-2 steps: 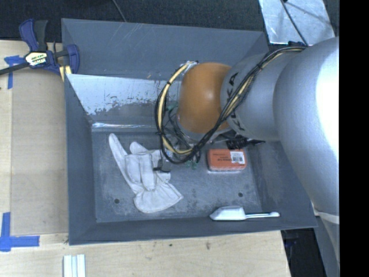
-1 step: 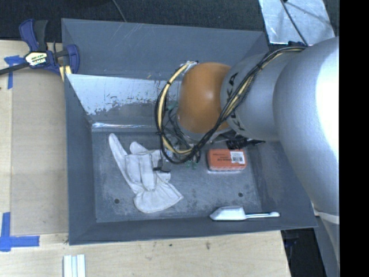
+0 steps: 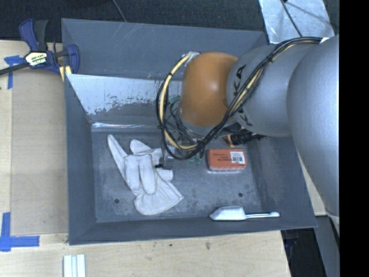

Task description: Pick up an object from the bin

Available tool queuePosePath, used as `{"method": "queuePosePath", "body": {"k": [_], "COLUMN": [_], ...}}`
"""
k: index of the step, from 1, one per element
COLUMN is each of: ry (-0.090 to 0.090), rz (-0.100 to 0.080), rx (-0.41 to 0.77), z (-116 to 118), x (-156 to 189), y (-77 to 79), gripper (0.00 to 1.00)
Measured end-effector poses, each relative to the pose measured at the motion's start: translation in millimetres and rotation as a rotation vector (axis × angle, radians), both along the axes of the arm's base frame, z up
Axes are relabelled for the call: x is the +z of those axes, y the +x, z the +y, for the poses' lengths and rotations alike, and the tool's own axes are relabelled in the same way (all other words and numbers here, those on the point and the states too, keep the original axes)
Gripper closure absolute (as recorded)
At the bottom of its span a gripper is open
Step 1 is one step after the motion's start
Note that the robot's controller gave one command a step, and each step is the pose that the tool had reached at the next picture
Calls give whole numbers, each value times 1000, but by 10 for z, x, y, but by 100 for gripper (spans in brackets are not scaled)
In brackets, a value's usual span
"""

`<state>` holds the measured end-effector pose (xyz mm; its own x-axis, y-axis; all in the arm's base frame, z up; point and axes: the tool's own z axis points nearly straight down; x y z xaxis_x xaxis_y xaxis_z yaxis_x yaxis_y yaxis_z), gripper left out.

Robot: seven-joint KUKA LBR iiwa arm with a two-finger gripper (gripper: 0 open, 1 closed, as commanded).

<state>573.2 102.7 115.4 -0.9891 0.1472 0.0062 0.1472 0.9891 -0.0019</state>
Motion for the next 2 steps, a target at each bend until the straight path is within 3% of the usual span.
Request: {"method": "queuePosePath", "body": {"k": [1, 2], "ry": [1, 1], "rz": [-5, -9], "rx": [8, 29], "z": [-67, -58], "x": [623, 1043], "y": [52, 254], "gripper": [100, 100]}}
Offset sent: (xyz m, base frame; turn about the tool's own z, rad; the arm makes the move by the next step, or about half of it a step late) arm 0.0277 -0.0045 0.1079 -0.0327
